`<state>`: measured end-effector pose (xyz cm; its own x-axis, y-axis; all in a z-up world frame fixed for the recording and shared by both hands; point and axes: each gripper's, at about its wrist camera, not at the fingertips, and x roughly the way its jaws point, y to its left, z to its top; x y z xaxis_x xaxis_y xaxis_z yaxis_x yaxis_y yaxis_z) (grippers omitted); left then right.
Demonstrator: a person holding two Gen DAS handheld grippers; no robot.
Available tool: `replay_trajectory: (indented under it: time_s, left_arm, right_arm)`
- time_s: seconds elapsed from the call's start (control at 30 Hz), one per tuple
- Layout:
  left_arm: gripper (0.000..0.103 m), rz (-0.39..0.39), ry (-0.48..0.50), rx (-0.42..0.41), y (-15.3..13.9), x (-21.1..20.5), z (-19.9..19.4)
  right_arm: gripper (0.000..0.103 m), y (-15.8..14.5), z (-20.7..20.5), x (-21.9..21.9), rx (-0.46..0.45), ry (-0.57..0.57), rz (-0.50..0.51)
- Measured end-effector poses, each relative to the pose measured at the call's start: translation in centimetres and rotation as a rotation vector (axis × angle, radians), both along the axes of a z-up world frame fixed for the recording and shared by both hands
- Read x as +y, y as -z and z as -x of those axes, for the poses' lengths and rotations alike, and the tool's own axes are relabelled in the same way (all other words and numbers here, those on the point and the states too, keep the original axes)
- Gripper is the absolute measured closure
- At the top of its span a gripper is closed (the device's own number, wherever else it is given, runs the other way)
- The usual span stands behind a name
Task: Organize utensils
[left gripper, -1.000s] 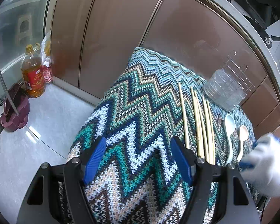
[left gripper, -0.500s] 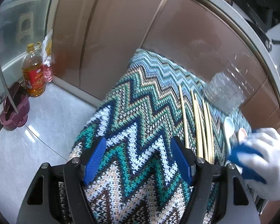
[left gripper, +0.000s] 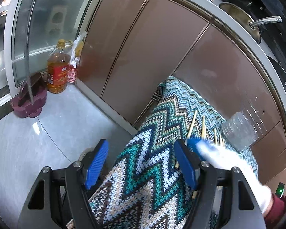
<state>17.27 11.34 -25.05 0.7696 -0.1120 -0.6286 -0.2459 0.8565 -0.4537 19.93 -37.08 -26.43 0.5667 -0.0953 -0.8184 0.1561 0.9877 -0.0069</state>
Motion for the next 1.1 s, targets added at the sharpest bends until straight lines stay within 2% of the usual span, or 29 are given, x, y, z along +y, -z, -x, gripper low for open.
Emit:
replay_trajectory:
  time_s: [0.47, 1.1]
  left_arm:
    - [0.033, -0.025, 0.019, 0.018, 0.22, -0.57, -0.23]
    - [0.033, -0.014, 0.027, 0.030, 0.43, -0.52, -0.51]
  right_arm:
    - [0.000, -0.02, 0.03, 0.02, 0.000, 0.000, 0.000]
    - [0.000, -0.03, 0.05, 0.04, 0.000, 0.001, 0.000]
